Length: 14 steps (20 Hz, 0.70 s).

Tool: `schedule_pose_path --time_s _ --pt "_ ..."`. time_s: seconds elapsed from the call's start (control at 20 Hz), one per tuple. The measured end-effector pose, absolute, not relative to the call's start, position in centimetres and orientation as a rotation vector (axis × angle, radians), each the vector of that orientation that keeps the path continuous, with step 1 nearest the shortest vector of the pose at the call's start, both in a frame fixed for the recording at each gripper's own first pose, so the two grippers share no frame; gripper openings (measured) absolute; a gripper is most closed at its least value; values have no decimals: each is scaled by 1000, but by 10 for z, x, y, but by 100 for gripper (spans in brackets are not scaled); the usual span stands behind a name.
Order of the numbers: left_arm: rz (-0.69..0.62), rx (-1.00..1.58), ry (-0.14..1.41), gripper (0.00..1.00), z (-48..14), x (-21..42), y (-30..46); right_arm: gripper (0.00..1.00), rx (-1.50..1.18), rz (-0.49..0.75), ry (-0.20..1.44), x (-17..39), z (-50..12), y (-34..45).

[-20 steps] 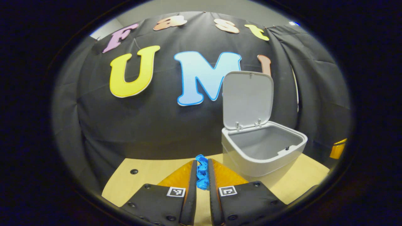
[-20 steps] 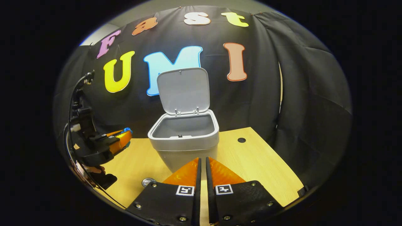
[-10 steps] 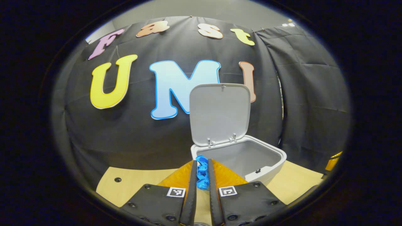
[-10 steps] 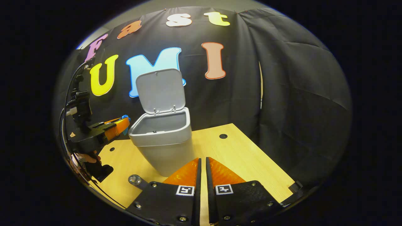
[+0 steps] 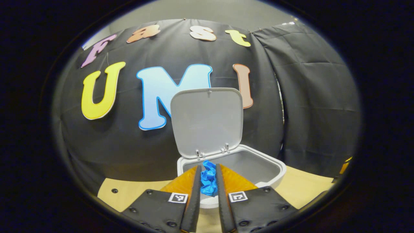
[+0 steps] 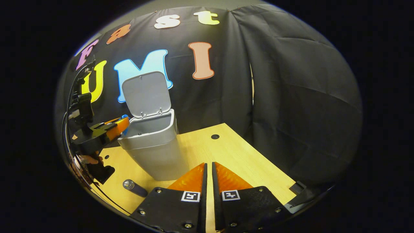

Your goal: Press the lid of the desktop garbage bin to open it, pick up the crumpled paper on the desktop and throw it into the bin, then pick up the pop can on the desktop and drop it into the bin, and finally close the garbage bin lid.

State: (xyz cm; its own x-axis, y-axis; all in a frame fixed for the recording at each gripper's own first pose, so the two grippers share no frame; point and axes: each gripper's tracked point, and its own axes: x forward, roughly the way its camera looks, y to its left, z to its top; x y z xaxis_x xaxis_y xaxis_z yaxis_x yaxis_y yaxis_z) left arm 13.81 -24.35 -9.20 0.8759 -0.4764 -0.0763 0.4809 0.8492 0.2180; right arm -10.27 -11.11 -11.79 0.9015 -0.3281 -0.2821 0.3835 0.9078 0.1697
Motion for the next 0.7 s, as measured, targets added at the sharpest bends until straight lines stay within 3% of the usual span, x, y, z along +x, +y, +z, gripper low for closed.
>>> schedule_pose_path --time_s 0.05,0.2,0.3,0.35,0.5,0.7 --pt "-509 232 30 31 -95 138 -244 10 223 -366 254 -100 -118 -110" --pt "-506 218 39 56 -96 138 -243 10 210 -344 259 -97 -118 -104" --pt "-501 214 36 60 -94 138 -240 10 203 -330 262 -92 -118 -101" --pt "-503 210 35 53 -93 136 -239 10 202 -323 264 -90 -117 -99" --pt "-491 202 31 91 -91 137 -233 10 203 -302 266 -88 -119 -94" --pt "-452 195 24 97 -86 138 -216 10 194 -277 266 -82 -117 -86"
